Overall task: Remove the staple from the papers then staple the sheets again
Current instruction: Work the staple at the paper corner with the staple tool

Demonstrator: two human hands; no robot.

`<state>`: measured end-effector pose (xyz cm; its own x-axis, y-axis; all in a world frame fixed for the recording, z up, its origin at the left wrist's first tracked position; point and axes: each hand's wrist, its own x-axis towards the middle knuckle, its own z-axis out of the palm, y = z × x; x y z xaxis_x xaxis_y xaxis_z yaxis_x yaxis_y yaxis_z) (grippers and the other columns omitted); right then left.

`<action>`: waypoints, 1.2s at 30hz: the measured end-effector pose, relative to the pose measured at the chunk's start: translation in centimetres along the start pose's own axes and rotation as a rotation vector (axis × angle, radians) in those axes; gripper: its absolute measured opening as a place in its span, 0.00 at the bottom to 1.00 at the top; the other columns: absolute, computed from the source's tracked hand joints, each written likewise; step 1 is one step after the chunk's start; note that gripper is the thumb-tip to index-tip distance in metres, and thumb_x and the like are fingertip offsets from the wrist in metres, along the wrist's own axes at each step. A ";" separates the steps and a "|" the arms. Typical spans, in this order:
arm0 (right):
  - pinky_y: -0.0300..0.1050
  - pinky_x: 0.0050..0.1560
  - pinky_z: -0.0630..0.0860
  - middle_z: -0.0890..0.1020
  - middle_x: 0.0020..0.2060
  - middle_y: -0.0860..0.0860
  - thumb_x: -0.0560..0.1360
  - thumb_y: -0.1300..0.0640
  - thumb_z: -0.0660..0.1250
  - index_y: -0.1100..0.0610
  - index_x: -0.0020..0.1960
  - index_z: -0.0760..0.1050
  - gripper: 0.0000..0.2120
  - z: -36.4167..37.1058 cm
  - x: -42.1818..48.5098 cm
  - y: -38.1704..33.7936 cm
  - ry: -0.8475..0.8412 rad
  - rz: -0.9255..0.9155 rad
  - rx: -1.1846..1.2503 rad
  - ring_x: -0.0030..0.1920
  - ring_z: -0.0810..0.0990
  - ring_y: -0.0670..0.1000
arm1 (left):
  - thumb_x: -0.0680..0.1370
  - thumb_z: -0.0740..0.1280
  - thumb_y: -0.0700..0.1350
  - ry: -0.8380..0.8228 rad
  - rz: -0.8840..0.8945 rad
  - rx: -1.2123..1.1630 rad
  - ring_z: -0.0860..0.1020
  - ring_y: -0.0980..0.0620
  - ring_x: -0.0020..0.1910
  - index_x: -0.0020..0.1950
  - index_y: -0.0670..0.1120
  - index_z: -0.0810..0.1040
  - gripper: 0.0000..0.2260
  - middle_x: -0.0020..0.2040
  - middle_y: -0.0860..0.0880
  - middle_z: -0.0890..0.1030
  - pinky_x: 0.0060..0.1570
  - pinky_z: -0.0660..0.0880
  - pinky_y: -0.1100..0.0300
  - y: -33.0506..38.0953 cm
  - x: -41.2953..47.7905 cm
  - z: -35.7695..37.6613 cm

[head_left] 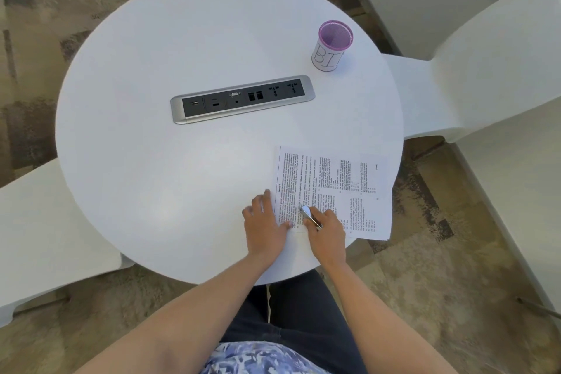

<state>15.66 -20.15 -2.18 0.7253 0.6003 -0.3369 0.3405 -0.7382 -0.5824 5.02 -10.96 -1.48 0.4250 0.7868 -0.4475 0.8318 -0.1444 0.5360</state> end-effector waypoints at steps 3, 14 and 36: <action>0.30 0.34 0.62 0.73 0.41 0.50 0.79 0.55 0.66 0.53 0.66 0.76 0.16 -0.1 0.1 0.2 -0.020 -0.004 -0.005 0.37 0.69 0.45 | 0.76 0.72 0.48 -0.013 -0.138 -0.128 0.65 0.41 0.66 0.78 0.45 0.54 0.37 0.72 0.44 0.62 0.59 0.70 0.53 1.3 -0.6 0.4; 0.28 0.36 0.61 0.73 0.41 0.48 0.79 0.52 0.65 0.53 0.66 0.75 0.17 -0.3 0.4 0.4 -0.046 0.007 -0.005 0.38 0.69 0.41 | 0.73 0.75 0.49 -0.092 -0.233 -0.349 0.77 0.52 0.43 0.62 0.46 0.69 0.23 0.57 0.45 0.82 0.32 0.69 0.68 0.7 1.4 -0.2; 0.30 0.41 0.71 0.78 0.38 0.44 0.74 0.50 0.72 0.31 0.48 0.75 0.13 -6.5 -1.5 -5.8 0.003 -0.241 0.384 0.41 0.77 0.43 | 0.73 0.76 0.42 -0.277 -0.179 -0.898 0.82 0.51 0.38 0.47 0.33 0.84 0.12 0.41 0.46 0.85 0.41 0.79 0.67 3.4 -0.4 -9.7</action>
<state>16.46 -18.76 6.50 0.6541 0.7401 -0.1562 0.2534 -0.4090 -0.8766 4.25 -5.95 7.49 0.4831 0.5661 -0.6679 0.3573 0.5690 0.7407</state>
